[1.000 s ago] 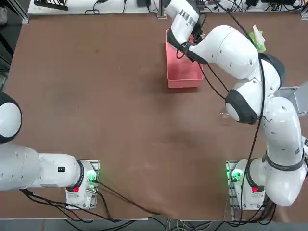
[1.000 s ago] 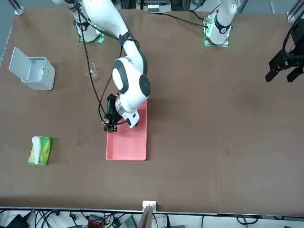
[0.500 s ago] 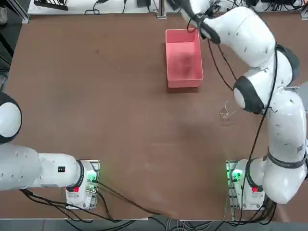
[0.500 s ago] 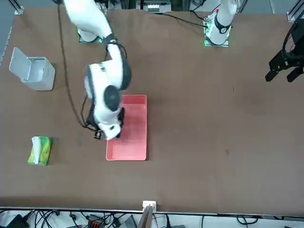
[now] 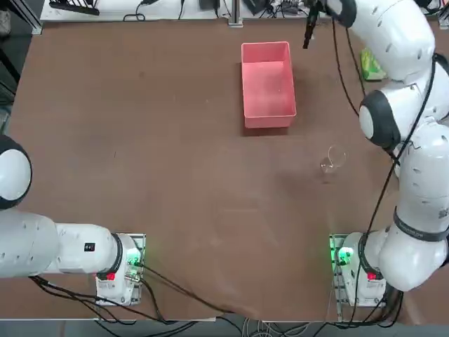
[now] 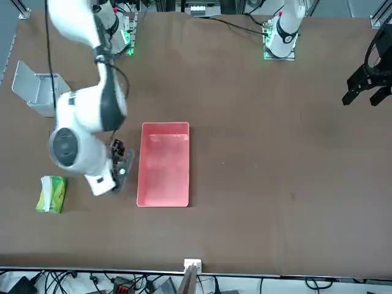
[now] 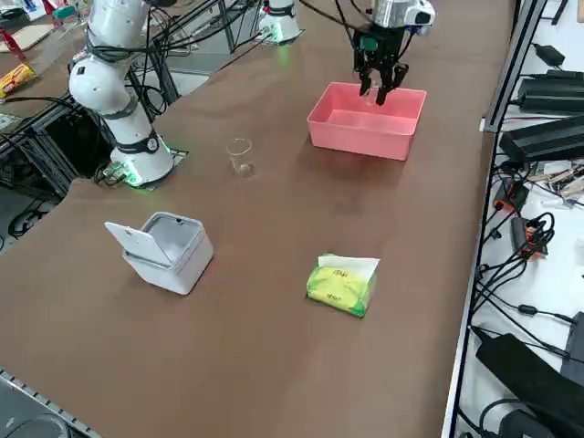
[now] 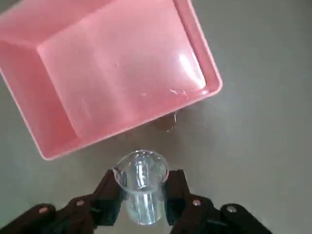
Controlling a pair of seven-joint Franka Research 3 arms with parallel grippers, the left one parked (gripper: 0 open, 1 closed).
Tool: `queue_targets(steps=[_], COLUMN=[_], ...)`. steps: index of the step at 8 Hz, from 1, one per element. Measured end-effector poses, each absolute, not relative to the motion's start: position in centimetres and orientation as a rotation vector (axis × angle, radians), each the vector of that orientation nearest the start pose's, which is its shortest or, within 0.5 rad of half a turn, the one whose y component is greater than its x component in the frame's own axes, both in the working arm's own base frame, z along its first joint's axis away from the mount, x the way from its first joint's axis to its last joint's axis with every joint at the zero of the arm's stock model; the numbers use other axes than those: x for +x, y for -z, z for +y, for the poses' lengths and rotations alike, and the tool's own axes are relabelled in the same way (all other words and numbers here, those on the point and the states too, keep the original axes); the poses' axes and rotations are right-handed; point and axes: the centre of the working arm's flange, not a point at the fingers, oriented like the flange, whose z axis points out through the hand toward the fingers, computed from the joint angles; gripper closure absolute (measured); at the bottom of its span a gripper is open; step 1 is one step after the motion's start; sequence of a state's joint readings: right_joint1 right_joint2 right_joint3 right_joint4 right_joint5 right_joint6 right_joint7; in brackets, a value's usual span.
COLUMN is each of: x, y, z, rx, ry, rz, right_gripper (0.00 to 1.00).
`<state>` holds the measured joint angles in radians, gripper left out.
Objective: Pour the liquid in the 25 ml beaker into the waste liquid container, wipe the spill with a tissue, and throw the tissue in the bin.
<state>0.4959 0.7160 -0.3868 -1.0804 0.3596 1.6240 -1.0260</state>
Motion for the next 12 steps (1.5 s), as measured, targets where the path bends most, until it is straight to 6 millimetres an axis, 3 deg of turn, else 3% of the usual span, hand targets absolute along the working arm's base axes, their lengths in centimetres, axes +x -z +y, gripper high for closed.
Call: queue_targets(steps=[3,5,9,12], x=[72.3,72.9,71.4,69.3], y=[-41.9,-40.7,-32.7,-28.3], z=[13.8,9.7,3.0,-3.0], rx=[-2.313,-2.184,-1.900,-1.763], ry=[0.139,0.256,0.447,0.571], rz=[-1.447,-1.421,-1.439,-1.549], right_gripper=[0.52,0.52,0.52,0.52])
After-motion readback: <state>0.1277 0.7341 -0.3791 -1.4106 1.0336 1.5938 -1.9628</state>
